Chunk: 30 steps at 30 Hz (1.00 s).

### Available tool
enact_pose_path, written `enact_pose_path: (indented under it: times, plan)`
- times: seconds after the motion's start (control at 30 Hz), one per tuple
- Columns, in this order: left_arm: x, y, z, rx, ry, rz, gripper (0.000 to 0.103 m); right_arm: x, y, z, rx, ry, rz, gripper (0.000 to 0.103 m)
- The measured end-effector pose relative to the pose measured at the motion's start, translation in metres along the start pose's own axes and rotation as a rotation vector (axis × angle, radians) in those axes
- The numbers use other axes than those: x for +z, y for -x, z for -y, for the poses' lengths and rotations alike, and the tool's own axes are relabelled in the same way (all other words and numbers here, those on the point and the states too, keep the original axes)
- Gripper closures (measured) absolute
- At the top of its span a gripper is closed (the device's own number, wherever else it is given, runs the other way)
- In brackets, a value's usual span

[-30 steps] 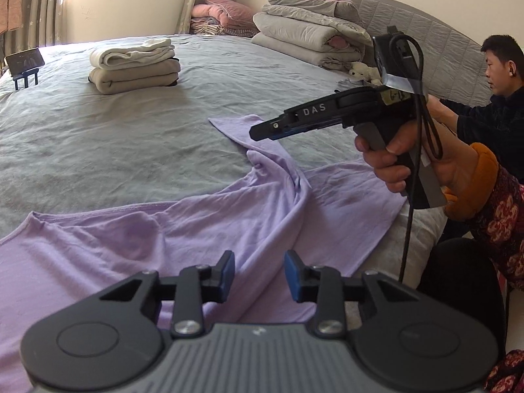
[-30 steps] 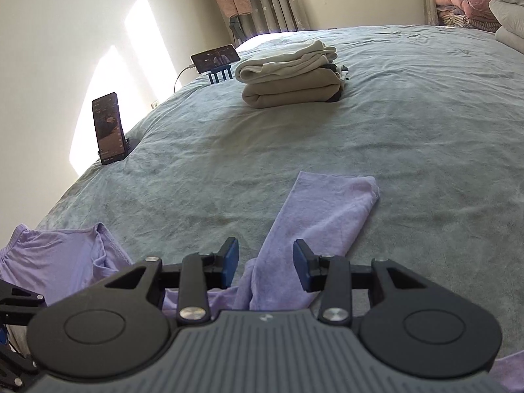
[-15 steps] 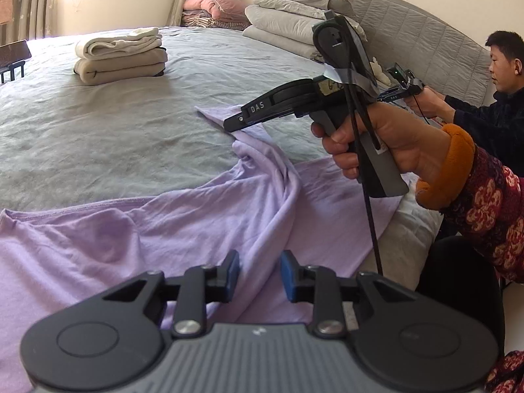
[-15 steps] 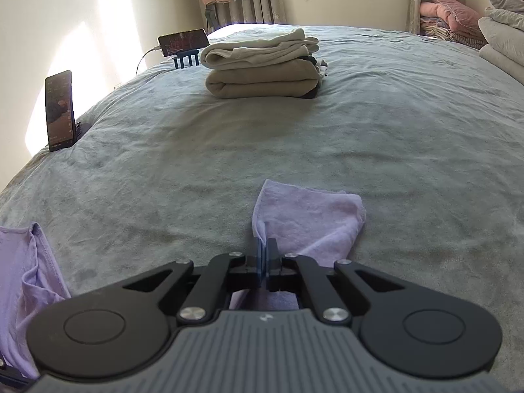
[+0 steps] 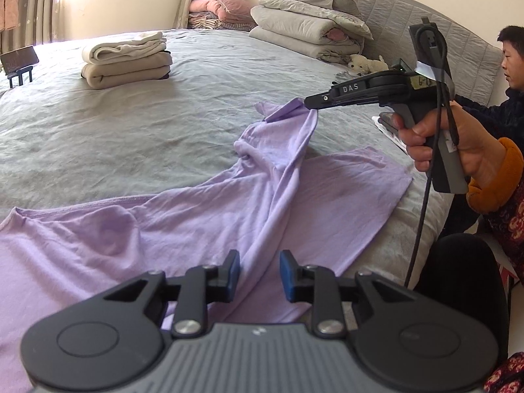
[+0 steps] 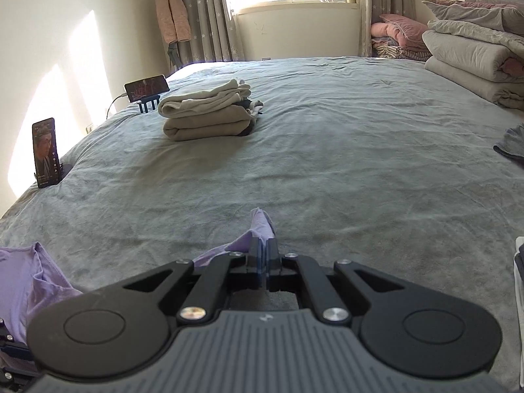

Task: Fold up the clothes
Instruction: 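Grasp the lavender sleeve end with the right gripper and lift it, then grasp the garment edge with the left gripper while the right gripper lifts the sleeve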

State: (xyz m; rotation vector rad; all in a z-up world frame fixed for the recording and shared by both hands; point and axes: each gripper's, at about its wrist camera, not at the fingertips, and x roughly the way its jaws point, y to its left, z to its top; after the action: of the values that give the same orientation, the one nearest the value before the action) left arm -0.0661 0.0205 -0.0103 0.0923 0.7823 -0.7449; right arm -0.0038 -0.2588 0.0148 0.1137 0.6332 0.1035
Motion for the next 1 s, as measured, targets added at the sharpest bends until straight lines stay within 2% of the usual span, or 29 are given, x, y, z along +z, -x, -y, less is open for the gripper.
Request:
enact_pose_path:
  times: [0.13,0.33,0.4,0.43,0.47,0.6,0.67,0.73,0.93,1.0]
  plan:
    - [0.000,0.000,0.003,0.009,-0.004,-0.004,0.076,-0.017,0.012,0.015,-0.021,-0.028,-0.030,0.102]
    - [0.002,-0.003,0.007,0.018,-0.009,-0.007,0.076,-0.041,0.002,0.030,-0.054,-0.062,-0.112,0.102]
    - [0.002,-0.004,0.009,0.019,-0.014,-0.008,0.076,-0.044,0.001,0.030,-0.047,-0.064,-0.113,0.101]
    - [0.002,-0.004,0.010,0.020,-0.016,-0.009,0.076,-0.044,0.002,0.030,-0.042,-0.062,-0.108,0.098]
    - [0.003,-0.005,0.011,0.022,-0.017,-0.009,0.076,-0.043,0.003,0.029,-0.038,-0.060,-0.103,0.089]
    - [0.004,-0.008,0.014,0.026,-0.019,-0.009,0.076,-0.040,-0.003,0.027,-0.029,-0.050,-0.092,0.088]
    - [0.005,-0.010,0.017,0.027,-0.019,-0.006,0.076,-0.038,-0.007,0.025,-0.025,-0.045,-0.087,0.073]
    - [0.006,-0.014,0.019,0.029,-0.022,-0.003,0.076,-0.037,-0.010,0.024,-0.021,-0.039,-0.081,0.064]
    - [0.006,-0.024,0.023,0.062,-0.014,0.021,0.085,-0.032,-0.027,0.021,-0.046,-0.025,-0.055,0.064]
    - [0.007,-0.025,0.023,0.072,0.000,0.036,0.090,-0.031,-0.033,0.022,-0.068,-0.021,-0.044,0.073]
